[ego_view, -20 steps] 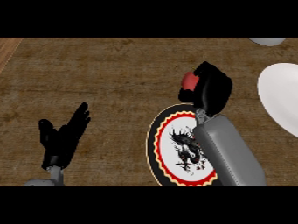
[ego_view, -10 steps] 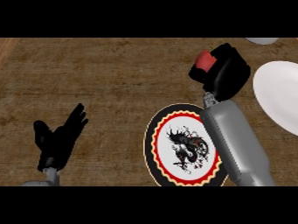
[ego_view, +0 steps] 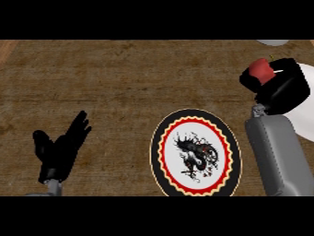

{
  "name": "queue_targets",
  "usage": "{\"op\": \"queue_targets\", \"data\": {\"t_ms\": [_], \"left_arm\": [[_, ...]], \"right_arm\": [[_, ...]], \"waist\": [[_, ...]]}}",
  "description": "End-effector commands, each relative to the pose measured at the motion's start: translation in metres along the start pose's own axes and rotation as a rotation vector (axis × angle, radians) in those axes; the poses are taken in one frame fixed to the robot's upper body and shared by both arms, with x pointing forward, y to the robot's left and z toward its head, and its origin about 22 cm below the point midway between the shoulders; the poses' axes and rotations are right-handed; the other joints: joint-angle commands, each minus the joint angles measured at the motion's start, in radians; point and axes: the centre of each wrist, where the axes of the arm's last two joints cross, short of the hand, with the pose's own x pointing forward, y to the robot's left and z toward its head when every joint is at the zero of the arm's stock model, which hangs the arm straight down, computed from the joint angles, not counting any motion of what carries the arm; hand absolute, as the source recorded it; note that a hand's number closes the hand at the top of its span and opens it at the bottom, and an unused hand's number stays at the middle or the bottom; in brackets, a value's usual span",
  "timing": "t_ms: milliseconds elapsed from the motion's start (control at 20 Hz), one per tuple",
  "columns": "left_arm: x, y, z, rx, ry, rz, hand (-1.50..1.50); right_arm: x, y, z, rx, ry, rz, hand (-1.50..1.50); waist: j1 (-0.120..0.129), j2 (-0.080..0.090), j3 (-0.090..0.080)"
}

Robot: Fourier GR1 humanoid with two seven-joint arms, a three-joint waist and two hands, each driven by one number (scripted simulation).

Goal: Pick the bell pepper from the plate and place it in the plate

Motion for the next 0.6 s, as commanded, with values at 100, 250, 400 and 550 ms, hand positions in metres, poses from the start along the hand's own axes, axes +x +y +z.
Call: {"op": "queue_targets", "data": {"t_ms": [100,250,400,550], "left_arm": [[-0.003,-0.001,-0.007,-0.005,0.063,0.001,0.00],[0.008,0.000,-0.001,-0.013,0.039,0.002,0.00],[0.003,0.007,-0.011,-0.014,0.049,0.001,0.00],[0.000,-0.017,-0.012,-0.006,0.035,-0.009,0.00]], "right_arm": [[-0.066,-0.007,-0.058,-0.188,0.077,-0.008,1.50],[-0.083,-0.011,-0.093,-0.192,0.107,-0.005,1.50],[-0.113,-0.008,-0.102,-0.210,0.109,0.011,1.50],[-0.126,-0.013,-0.128,-0.213,0.109,0.014,1.50]], "waist": [[-0.003,0.005,-0.004],[0.004,0.004,-0.004],[0.003,0.006,-0.004],[0.009,0.008,-0.003]]}}
